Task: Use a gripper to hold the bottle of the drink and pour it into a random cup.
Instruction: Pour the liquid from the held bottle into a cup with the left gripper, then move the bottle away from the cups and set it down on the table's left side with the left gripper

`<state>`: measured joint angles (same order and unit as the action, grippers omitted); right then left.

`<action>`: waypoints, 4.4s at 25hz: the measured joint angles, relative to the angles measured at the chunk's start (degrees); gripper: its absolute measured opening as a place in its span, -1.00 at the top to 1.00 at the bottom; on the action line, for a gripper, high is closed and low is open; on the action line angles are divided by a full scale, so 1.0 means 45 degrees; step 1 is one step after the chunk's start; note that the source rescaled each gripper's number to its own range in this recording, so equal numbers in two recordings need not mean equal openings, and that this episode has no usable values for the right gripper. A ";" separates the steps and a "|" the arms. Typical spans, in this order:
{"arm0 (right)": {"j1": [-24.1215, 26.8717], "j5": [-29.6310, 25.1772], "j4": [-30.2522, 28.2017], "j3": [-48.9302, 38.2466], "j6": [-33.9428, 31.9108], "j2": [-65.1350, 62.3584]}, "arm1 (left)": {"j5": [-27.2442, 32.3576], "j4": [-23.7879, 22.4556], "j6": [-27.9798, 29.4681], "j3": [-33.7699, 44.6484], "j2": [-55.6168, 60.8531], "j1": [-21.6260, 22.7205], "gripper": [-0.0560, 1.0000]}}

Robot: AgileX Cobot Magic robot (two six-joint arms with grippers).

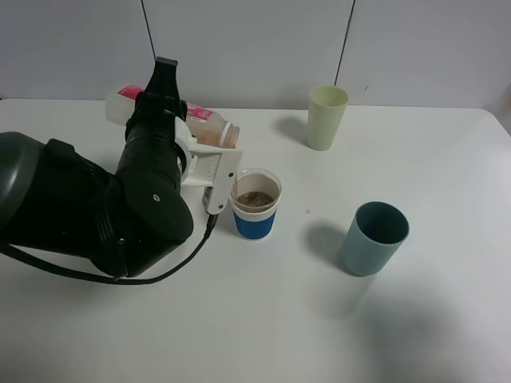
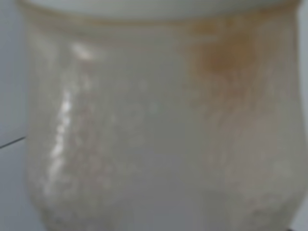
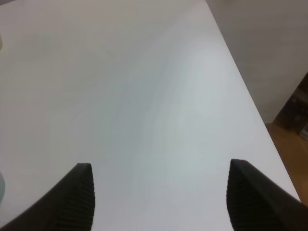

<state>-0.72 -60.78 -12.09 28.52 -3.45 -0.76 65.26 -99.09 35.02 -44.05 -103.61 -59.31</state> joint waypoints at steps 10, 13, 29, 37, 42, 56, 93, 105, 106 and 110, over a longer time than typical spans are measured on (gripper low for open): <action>0.0000 0.0000 0.0000 0.0000 0.0000 0.0000 | 0.0000 0.0000 -0.0031 0.0000 0.0000 0.0000 0.89; 0.0000 0.0000 0.0000 0.0000 0.0000 0.0000 | 0.0014 0.0000 -0.0031 0.0000 0.0000 -0.0171 0.89; 0.0000 0.0000 0.0000 0.0000 0.0000 0.0000 | -0.0025 -0.0023 -0.0701 0.0000 0.0000 -0.0601 0.89; 0.0000 0.0000 0.0000 0.0000 0.0000 0.0000 | 0.0276 -0.0035 -0.1296 0.0000 0.0000 -0.0611 0.89; 0.0000 0.0000 0.0000 0.0000 0.0000 0.0000 | 0.0366 -0.0035 -0.1616 0.0000 0.0000 -0.0611 0.89; 0.0000 0.0000 0.0000 0.0000 0.0000 0.0000 | -0.3537 -0.0084 0.1988 -0.0385 0.1253 -0.0611 0.89; 0.0000 0.0000 0.0000 0.0000 0.0000 0.0000 | -2.0894 0.8770 0.2410 0.0277 0.4783 1.0438 0.89; 0.0000 0.0000 0.0000 0.0000 0.0000 0.0000 | -2.5006 0.9040 0.0503 0.1150 0.2371 1.3254 0.89; 0.0000 0.0000 0.0000 0.0000 0.0000 0.0000 | -2.5387 0.9049 0.0326 0.1150 0.2058 1.3381 0.89; 0.0000 0.0000 0.0000 0.0000 0.0000 0.0000 | -2.6027 0.9109 -0.1151 0.1150 0.0805 1.3506 0.89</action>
<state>-0.72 -60.78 -12.09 28.52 -3.45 -0.76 -51.86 -58.10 29.84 -38.87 -99.99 1.46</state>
